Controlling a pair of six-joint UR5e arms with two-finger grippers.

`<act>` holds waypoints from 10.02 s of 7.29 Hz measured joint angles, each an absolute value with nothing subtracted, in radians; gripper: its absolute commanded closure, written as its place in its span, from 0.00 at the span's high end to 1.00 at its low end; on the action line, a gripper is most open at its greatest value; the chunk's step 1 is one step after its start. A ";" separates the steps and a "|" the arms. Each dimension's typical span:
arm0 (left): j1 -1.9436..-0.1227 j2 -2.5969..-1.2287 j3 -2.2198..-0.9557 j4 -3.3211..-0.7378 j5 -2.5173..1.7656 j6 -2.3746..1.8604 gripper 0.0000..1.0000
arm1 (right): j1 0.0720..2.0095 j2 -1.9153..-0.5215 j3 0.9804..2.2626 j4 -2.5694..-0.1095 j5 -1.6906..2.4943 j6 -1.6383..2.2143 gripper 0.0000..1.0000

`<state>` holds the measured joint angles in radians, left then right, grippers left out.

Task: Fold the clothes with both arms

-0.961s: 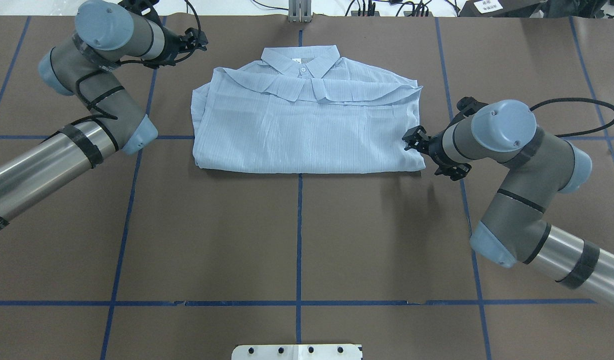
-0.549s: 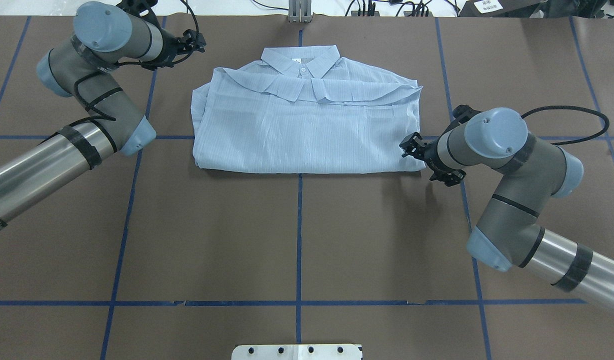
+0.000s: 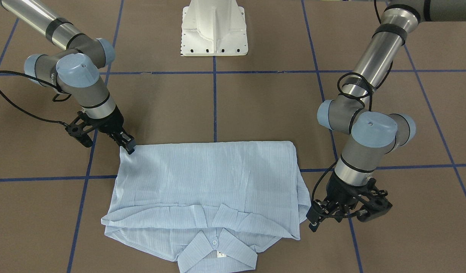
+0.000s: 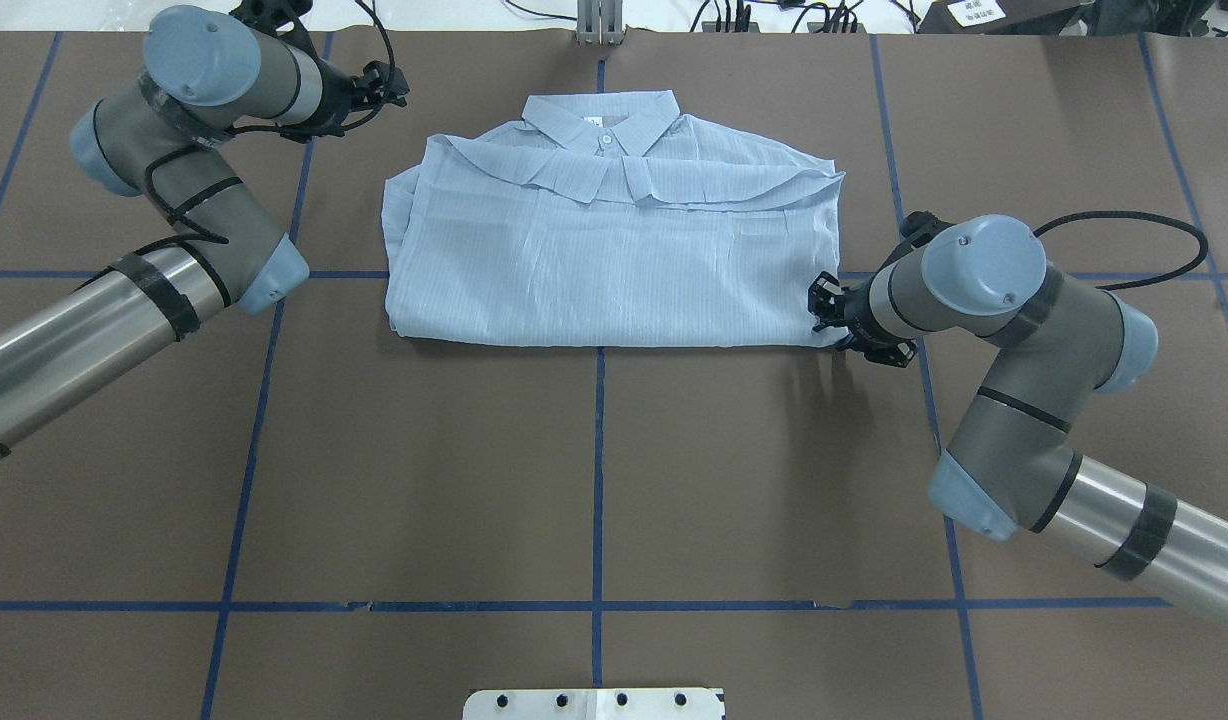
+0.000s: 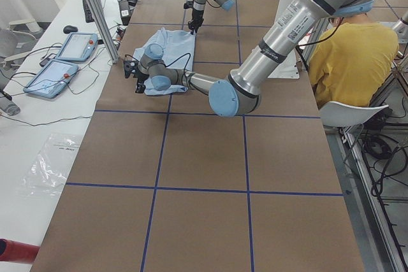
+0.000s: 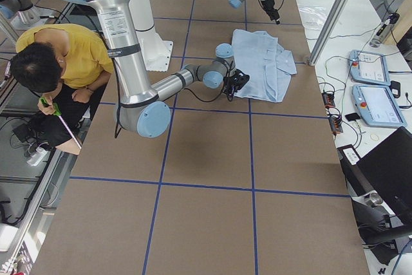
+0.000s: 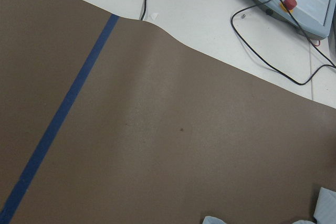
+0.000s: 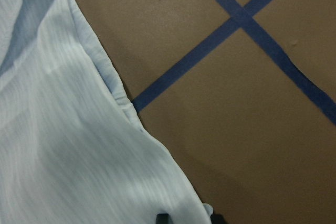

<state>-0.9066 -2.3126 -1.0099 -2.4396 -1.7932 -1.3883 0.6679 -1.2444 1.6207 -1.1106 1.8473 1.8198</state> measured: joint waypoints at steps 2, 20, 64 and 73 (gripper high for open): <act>-0.908 -2.312 -1.010 -2.438 -1.794 -1.388 0.96 | 0.671 -1.243 1.629 -1.110 1.867 1.819 0.00; -0.540 -2.028 -1.674 -2.138 -1.804 -1.814 0.81 | 0.731 -1.447 1.956 -1.107 2.188 1.895 1.00; -0.988 -2.232 -1.374 -2.256 -1.924 -1.387 0.99 | 0.373 -1.184 1.866 -1.482 1.674 1.269 1.00; -1.005 -2.232 -1.394 -2.243 -1.958 -1.387 0.99 | 0.404 -0.986 1.696 -1.480 1.664 1.259 1.00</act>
<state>-1.0046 -2.2316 -1.3939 -2.2427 -1.9578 -1.3867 0.4038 -0.9859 1.6962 -1.4800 1.6641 1.2592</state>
